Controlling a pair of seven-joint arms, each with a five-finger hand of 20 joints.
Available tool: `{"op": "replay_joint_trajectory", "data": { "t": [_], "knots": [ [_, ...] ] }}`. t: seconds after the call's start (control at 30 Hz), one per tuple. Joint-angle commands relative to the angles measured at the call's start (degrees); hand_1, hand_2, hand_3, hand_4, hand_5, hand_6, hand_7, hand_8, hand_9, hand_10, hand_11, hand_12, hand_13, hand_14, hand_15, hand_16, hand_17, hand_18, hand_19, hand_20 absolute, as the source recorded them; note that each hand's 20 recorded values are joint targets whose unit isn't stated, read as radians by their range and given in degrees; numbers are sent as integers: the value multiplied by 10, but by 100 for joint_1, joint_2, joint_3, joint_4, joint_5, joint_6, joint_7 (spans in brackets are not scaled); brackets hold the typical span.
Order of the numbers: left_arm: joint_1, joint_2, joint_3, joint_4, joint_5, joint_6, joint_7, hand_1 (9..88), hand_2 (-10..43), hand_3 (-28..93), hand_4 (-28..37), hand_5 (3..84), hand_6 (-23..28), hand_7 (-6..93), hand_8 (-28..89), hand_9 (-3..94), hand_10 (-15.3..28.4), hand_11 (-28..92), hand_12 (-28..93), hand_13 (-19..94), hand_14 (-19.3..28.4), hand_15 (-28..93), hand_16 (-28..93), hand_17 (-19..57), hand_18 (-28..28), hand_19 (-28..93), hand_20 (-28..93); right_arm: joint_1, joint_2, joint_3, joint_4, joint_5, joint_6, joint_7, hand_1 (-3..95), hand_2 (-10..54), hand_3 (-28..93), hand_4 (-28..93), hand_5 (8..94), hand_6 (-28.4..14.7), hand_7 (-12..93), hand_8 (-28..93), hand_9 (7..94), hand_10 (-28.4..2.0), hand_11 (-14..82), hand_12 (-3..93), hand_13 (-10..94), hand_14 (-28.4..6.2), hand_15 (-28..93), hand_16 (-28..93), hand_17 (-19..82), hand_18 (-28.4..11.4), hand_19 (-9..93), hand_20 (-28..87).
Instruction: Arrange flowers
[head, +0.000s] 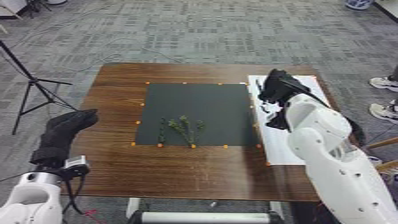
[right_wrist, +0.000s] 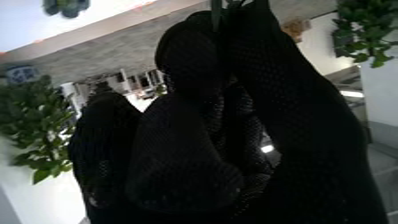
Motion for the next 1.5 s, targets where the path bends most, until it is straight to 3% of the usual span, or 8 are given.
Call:
{"op": "replay_joint_trajectory", "data": {
  "t": [0.03,0.3,0.53,0.93,1.5],
  "knots": [
    [89,27,-118,-84,-15,-42,-47,301,-10,674,-180,541,26,176,-81,538,142,215,119,414,170,198,-14,82,110,46,175,-266,-624,-304,-40,-26,-34,59,578,-94,589,-126,757,-22,366,295,875,-127,443,390,937,-10,671,289,766,-87,932,553],
    [33,21,-8,-62,20,-88,-98,301,-10,674,-180,541,28,174,-81,538,142,215,119,414,170,197,-14,82,110,46,175,-251,-1029,-560,107,-217,-44,22,580,-95,589,-128,764,-22,360,293,881,-127,437,382,937,-11,674,284,768,-87,932,556],
    [102,20,-44,-95,-3,-59,-114,301,-10,675,-180,541,27,174,-80,537,142,215,119,414,170,197,-14,82,110,45,175,-417,-1301,-621,323,-438,-83,4,579,-95,589,-127,770,-24,352,290,893,-128,418,364,937,-11,675,280,769,-84,932,556],
    [-5,55,27,-38,14,-158,-204,300,-11,675,-180,540,27,173,-80,536,142,213,118,412,170,198,-13,78,112,50,175,-586,-1729,-462,773,-739,68,-7,580,-95,584,-130,780,-27,341,284,904,-129,383,336,937,-10,673,280,769,-84,932,557],
    [-22,35,22,-35,10,-178,-153,299,-10,673,-179,539,27,173,-80,535,141,214,119,409,171,198,-11,76,114,51,173,-555,-1735,-404,824,-597,66,-20,535,-95,561,-95,773,-30,325,279,904,-132,367,321,937,-12,658,290,760,-81,932,554]
  ]
}}
